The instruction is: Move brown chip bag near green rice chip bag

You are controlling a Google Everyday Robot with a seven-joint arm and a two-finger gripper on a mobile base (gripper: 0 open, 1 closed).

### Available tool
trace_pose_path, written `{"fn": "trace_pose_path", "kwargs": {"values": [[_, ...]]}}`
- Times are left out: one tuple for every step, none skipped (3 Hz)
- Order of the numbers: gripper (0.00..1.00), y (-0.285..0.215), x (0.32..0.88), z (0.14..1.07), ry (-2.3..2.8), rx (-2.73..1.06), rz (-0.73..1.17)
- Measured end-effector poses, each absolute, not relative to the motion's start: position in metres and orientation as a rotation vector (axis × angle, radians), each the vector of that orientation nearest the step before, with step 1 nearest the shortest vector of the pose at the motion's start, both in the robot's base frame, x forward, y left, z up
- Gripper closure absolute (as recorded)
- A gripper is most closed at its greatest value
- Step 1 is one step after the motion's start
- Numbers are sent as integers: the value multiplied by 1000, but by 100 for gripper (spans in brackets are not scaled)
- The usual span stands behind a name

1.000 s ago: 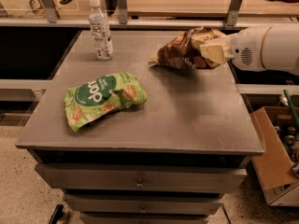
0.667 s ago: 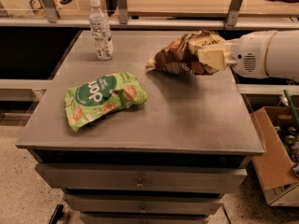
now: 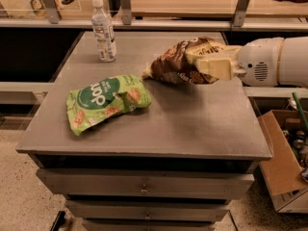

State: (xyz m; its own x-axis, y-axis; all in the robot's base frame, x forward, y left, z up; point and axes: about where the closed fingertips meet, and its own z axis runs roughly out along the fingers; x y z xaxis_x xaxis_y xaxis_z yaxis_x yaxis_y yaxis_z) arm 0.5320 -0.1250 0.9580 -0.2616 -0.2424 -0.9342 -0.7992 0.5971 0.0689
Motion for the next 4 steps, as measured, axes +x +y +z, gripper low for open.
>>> {"fn": "trace_pose_path", "kwargs": {"values": [[100,-125,532,958,1800,-849,679],[100,-106,521,963,1765,-886,748],[100,-79,495,966,1742,-918,865],[100,-56,468,963,1734,-938,984]]}}
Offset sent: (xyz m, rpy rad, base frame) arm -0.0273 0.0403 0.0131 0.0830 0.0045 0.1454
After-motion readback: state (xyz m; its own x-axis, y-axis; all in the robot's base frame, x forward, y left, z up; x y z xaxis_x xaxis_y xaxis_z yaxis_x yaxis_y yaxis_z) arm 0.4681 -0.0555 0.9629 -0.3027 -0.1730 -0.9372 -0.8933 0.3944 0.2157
